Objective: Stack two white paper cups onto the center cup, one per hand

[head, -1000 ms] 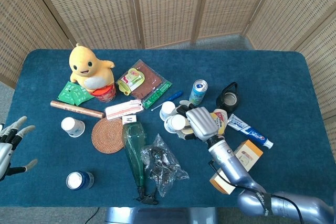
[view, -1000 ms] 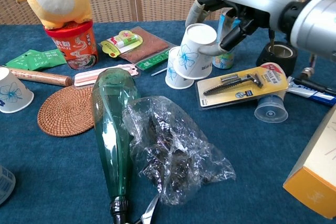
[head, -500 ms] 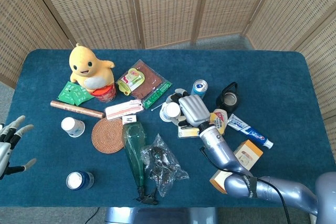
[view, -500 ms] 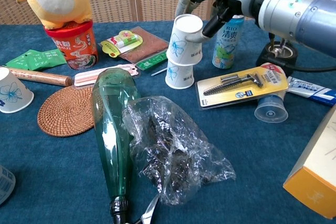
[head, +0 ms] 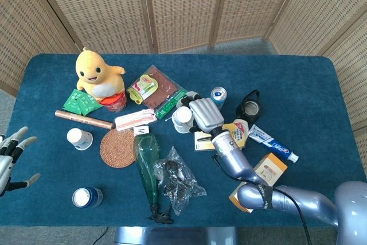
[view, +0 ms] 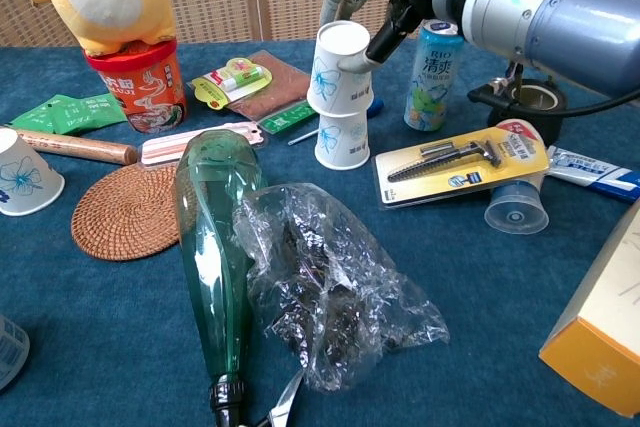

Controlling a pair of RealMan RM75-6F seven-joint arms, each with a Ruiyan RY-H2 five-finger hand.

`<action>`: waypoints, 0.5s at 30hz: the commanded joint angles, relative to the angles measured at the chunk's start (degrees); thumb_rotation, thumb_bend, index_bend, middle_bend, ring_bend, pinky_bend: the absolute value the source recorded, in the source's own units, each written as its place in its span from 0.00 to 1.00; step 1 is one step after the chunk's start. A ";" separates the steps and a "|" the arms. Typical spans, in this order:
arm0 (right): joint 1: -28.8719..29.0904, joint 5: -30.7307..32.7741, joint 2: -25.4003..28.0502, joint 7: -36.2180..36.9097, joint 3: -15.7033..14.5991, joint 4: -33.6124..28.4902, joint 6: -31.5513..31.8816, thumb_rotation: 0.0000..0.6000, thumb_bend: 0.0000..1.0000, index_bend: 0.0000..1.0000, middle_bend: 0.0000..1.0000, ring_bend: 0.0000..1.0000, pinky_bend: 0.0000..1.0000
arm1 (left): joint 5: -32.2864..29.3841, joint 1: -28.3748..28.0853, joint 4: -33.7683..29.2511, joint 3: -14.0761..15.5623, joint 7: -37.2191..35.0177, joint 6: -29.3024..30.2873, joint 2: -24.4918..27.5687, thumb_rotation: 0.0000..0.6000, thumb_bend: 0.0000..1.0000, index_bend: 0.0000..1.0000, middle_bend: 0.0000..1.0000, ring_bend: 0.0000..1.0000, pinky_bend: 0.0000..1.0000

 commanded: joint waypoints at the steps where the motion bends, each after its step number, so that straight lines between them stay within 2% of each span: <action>1: 0.36 0.16 -0.27 -0.19 -0.35 0.44 0.10 1.00 0.42 0.41 0.40 0.18 0.50 | -0.03 0.01 0.03 0.00 -0.12 0.00 0.06 1.00 0.24 0.15 0.00 0.00 0.11; 15: 2.23 1.21 -1.66 -0.15 -1.31 3.69 -0.04 1.00 0.39 0.40 0.39 0.18 0.51 | 0.08 0.15 0.13 -0.05 -0.81 0.36 0.38 1.00 0.24 0.15 0.00 0.00 0.11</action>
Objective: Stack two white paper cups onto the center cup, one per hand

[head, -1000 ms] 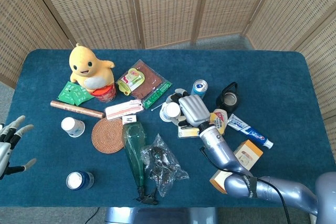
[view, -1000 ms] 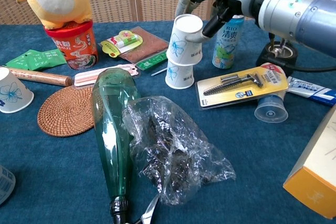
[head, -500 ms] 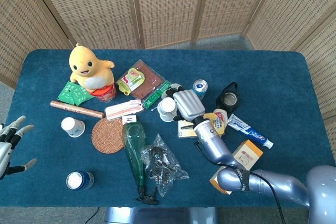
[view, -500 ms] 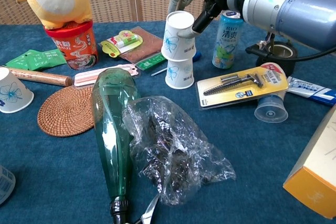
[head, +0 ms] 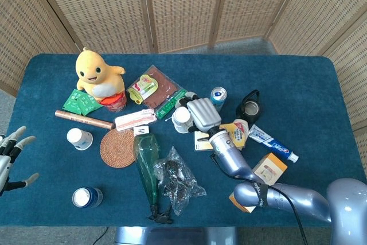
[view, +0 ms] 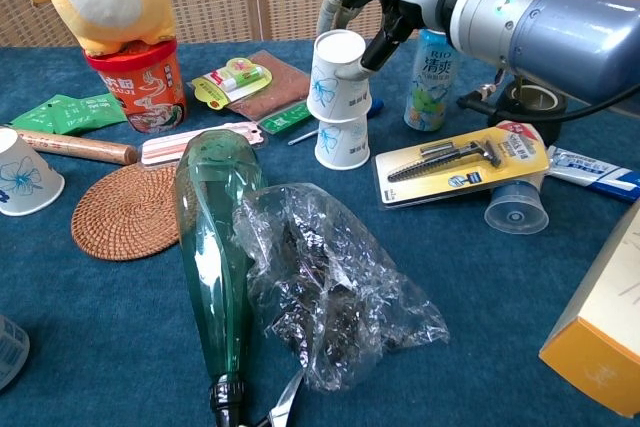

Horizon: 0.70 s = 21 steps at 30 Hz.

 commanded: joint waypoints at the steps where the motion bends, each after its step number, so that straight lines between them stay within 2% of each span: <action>1: 0.29 0.03 -0.26 -0.31 -0.36 0.75 0.10 1.00 0.38 0.38 0.39 0.18 0.51 | 0.03 0.01 -0.01 0.01 -0.03 0.03 0.03 1.00 0.24 0.15 0.00 0.00 0.11; 9: -0.22 -1.78 -0.33 1.44 -1.01 1.39 1.32 1.00 0.36 0.22 0.31 0.12 0.51 | 0.00 0.14 0.03 -0.04 -0.30 0.26 0.19 1.00 0.24 0.15 0.00 0.00 0.11; 12: -0.42 -2.29 -0.14 1.99 -1.17 1.17 1.52 1.00 0.36 0.20 0.28 0.10 0.51 | 0.09 0.13 0.00 0.00 -0.24 0.24 0.16 1.00 0.24 0.15 0.00 0.00 0.11; 21: -1.30 -3.66 1.11 2.56 -1.89 -0.64 2.51 1.00 0.37 0.20 0.27 0.10 0.51 | 0.06 0.25 0.00 0.02 -0.11 0.35 0.13 1.00 0.24 0.15 0.00 0.00 0.11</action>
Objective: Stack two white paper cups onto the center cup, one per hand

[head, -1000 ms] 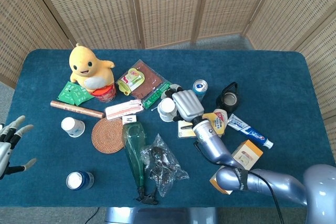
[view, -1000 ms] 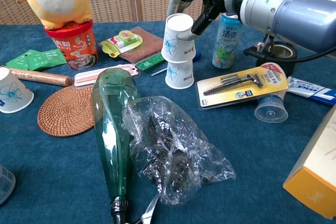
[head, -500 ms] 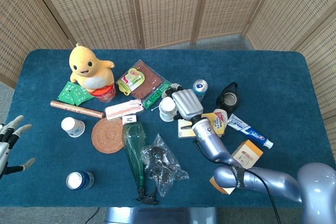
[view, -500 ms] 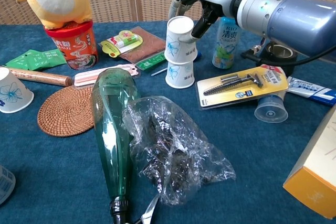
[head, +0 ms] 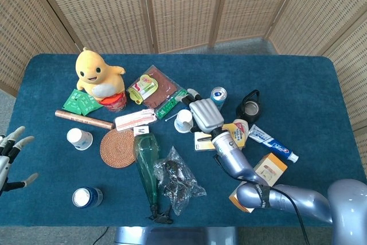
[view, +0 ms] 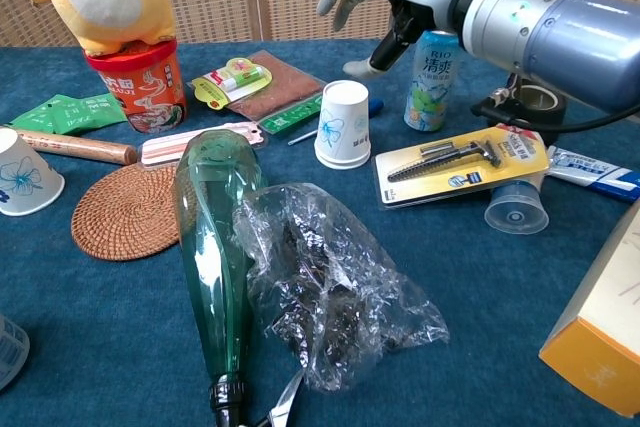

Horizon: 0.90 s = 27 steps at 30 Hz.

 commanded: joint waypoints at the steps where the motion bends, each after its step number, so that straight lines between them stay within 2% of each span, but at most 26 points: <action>1: -0.81 -0.99 1.07 0.36 -0.24 -1.45 1.06 1.00 0.37 0.20 0.27 0.10 0.51 | -0.12 -0.02 0.05 -0.04 -0.10 -0.09 0.02 1.00 0.24 0.15 0.00 0.00 0.11; 8: -6.27 -10.01 6.55 3.36 -4.21 -5.13 7.21 1.00 0.35 0.20 0.27 0.10 0.51 | 0.12 -0.06 0.10 0.11 0.00 -0.24 -0.05 1.00 0.24 0.15 0.00 0.00 0.11; 18: -13.90 -19.07 13.08 16.07 -8.89 -0.95 12.20 1.00 0.34 0.21 0.27 0.10 0.51 | 0.22 0.30 -0.44 0.20 1.66 0.34 -0.51 1.00 0.24 0.15 0.00 0.00 0.11; 27: -21.78 -23.12 17.39 23.45 -12.17 3.07 19.08 1.00 0.34 0.22 0.28 0.10 0.51 | -1.04 0.19 -0.37 -0.30 2.11 -0.10 -0.71 1.00 0.24 0.15 0.00 0.00 0.11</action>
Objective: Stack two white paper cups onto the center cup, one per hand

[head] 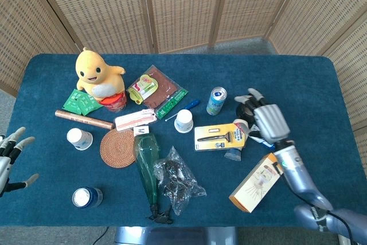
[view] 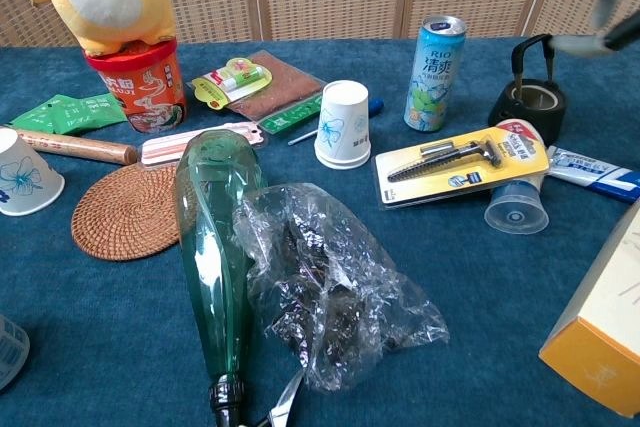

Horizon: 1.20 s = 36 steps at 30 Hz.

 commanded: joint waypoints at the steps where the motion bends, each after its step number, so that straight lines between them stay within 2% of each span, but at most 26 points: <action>1: -3.55 -1.19 1.63 1.88 -1.67 2.02 3.08 1.00 0.34 0.22 0.28 0.10 0.51 | -0.40 -0.10 0.20 -0.20 0.16 -0.22 -0.11 1.00 0.24 0.15 0.00 0.00 0.11; 12: -13.73 -0.56 2.40 10.21 -5.03 8.01 8.19 1.00 0.32 0.23 0.27 0.09 0.46 | -3.96 -2.42 0.90 -2.37 4.04 -3.49 -1.44 1.00 0.24 0.15 0.00 0.00 0.12; 20: -19.37 -2.81 2.02 10.87 -6.97 11.85 12.61 1.00 0.32 0.23 0.27 0.09 0.45 | -9.34 -6.60 -3.06 -3.91 11.25 -10.84 -0.66 1.00 0.24 0.14 0.00 0.00 0.12; 28: -22.57 -2.64 2.33 12.08 -5.98 12.72 14.63 1.00 0.32 0.23 0.27 0.09 0.45 | -16.70 -10.55 -7.42 -5.79 21.82 -15.18 -1.28 1.00 0.24 0.14 0.00 0.00 0.12; 36: -23.35 -3.50 2.99 12.97 -4.94 11.47 14.42 1.00 0.32 0.23 0.27 0.09 0.45 | -26.78 -14.31 -5.25 -7.40 28.09 -19.28 -4.83 1.00 0.24 0.14 0.00 0.00 0.13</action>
